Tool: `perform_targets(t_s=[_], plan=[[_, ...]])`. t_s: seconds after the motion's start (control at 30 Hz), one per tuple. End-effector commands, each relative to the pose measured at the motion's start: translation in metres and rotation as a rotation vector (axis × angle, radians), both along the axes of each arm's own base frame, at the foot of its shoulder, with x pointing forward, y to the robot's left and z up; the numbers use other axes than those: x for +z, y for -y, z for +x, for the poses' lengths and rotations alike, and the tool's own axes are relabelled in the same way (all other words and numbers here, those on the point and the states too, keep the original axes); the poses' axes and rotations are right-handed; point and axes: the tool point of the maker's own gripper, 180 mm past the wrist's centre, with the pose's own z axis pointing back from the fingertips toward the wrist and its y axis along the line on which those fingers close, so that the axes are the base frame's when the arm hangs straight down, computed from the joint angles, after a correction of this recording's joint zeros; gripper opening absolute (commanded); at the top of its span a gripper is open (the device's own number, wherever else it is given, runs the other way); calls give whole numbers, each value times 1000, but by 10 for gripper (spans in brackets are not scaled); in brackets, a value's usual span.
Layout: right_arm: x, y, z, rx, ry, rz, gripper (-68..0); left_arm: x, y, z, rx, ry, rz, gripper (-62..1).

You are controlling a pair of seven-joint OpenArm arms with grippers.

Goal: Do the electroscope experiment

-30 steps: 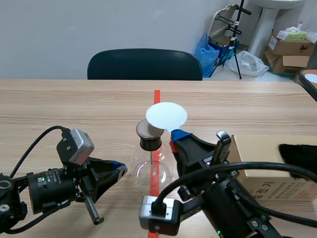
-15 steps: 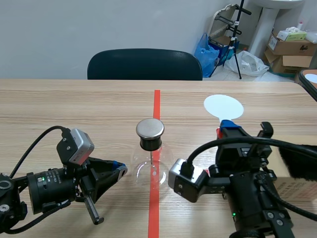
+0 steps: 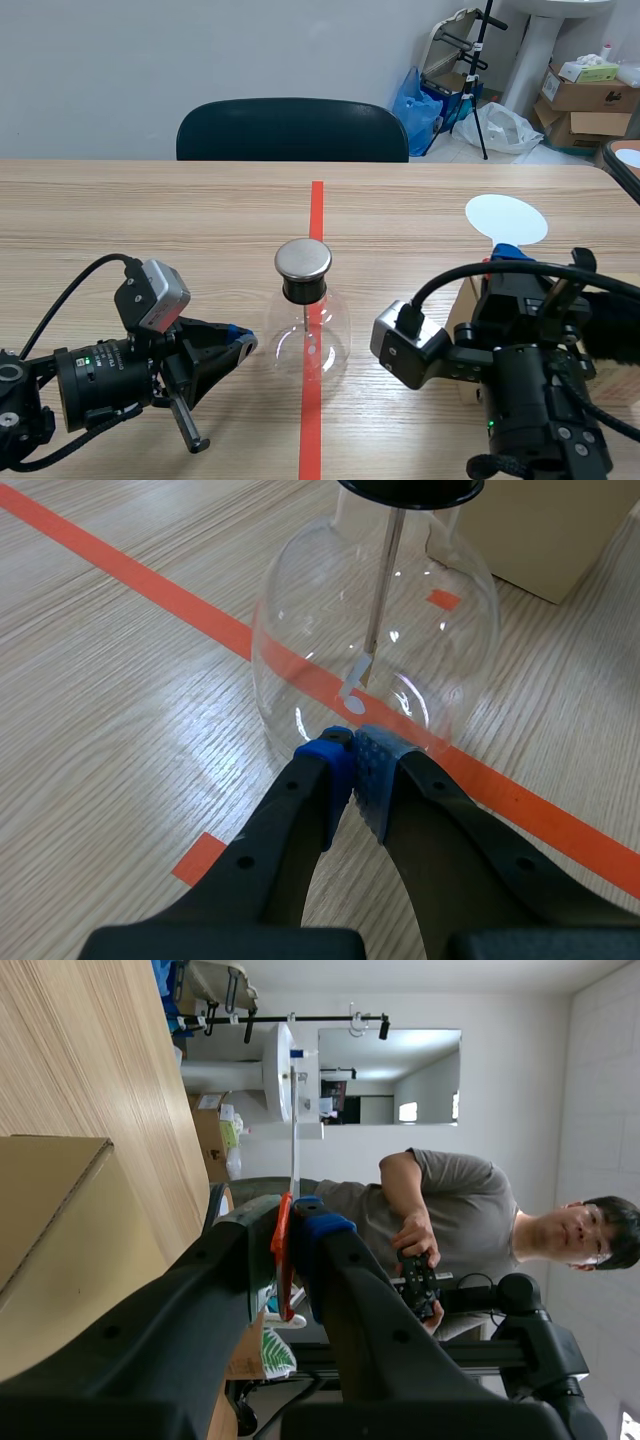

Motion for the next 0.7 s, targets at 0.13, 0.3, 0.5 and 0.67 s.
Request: perform_targets(t_s=[0.13, 0.3, 0.5, 0.67], plan=[[12, 1, 5, 2, 45, 4, -662, 11, 7, 2, -9, 22, -37, -578], [12, -8, 5, 53, 45, 1, -662, 11, 7, 2, -9, 22, -37, -578], [12, -34, 4, 193, 45, -10, -662, 11, 7, 2, -9, 22, -37, -578], [12, -58, -1, 331, 46, -20, -662, 11, 7, 2, -9, 22, -37, -578]])
